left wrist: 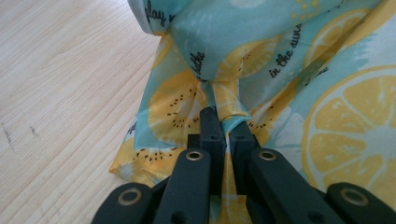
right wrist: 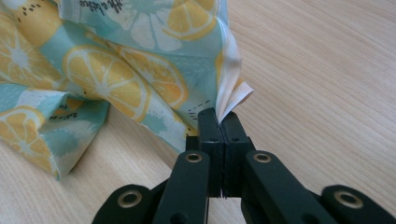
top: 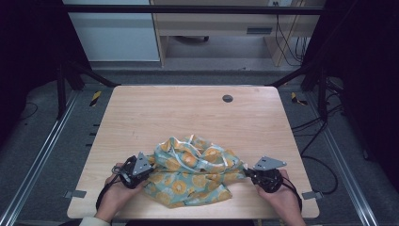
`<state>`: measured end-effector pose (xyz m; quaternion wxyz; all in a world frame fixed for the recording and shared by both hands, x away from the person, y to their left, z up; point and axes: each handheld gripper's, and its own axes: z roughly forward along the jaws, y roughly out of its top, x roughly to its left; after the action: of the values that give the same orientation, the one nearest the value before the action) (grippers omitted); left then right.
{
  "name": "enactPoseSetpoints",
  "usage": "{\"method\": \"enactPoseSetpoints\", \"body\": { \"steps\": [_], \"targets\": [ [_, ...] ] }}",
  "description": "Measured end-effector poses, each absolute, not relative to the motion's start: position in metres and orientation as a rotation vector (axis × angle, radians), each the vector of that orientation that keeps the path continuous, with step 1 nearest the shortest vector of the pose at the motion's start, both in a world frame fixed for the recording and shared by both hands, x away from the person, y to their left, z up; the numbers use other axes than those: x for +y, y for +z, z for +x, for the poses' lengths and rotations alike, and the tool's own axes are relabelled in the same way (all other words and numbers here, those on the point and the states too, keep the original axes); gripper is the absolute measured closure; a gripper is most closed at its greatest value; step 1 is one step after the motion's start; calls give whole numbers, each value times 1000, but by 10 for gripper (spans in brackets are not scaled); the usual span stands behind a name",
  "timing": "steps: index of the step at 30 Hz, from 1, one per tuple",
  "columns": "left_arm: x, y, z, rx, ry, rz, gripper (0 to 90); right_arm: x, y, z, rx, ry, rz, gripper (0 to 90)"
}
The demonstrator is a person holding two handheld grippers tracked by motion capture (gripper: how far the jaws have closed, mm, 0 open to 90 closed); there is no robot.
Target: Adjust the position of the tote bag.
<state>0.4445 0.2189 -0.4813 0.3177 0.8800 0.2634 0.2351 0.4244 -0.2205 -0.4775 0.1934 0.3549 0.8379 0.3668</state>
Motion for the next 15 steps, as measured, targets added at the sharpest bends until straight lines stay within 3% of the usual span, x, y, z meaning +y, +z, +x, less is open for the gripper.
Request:
{"method": "enactPoseSetpoints", "body": {
  "steps": [4, 6, 9, 14, 15],
  "targets": [
    [218, -482, 444, 698, 602, 2311, 867, -221, -477, 425, 2335, 1027, 1003, 896],
    [219, -480, 443, 697, 628, 2325, 799, -222, -477, 425, 2326, 1032, 997, 862],
    [221, -474, 442, 744, 655, 2251, 568, -221, -475, 421, 2300, 1040, 1005, 696],
    [231, -462, 437, 836, 622, 2075, 281, -225, -471, 414, 2258, 1079, 1041, 395],
    [233, -461, 436, 843, 615, 2050, 258, -225, -471, 412, 2255, 1074, 1049, 349]
  ]
}}
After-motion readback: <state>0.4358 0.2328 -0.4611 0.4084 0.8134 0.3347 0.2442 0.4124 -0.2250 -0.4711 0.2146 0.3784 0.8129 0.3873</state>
